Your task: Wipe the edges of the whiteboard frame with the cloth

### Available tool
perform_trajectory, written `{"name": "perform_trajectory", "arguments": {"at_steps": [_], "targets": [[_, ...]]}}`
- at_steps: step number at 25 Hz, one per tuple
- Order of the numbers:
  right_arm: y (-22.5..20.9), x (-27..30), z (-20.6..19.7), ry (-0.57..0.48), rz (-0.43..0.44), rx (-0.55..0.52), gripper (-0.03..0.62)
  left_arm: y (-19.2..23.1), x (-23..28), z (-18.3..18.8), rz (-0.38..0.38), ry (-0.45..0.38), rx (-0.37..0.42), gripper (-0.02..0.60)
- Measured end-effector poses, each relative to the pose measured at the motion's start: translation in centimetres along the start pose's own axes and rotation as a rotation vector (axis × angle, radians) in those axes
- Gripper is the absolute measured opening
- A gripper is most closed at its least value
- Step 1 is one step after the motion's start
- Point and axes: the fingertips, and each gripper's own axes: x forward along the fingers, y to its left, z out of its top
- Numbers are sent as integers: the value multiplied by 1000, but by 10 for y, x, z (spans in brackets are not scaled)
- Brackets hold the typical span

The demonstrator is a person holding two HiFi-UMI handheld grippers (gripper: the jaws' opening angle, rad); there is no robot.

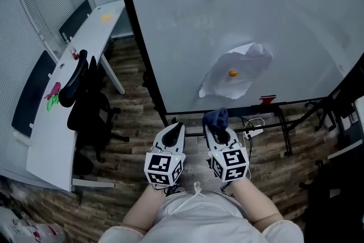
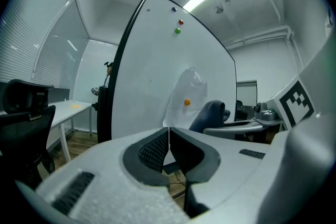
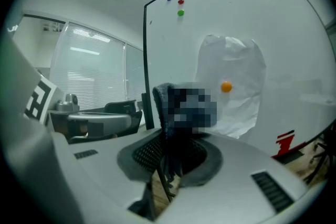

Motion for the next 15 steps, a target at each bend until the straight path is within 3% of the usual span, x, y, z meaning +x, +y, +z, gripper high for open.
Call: {"name": "perform_trajectory", "arguments": {"at_steps": [5, 15], "targets": [[-2, -10, -1, -4, -25, -28, 66, -9, -4, 1, 10, 1, 69, 20], [-3, -14, 0, -18, -34, -56, 66, -13, -3, -2, 1, 6, 43, 20]]}}
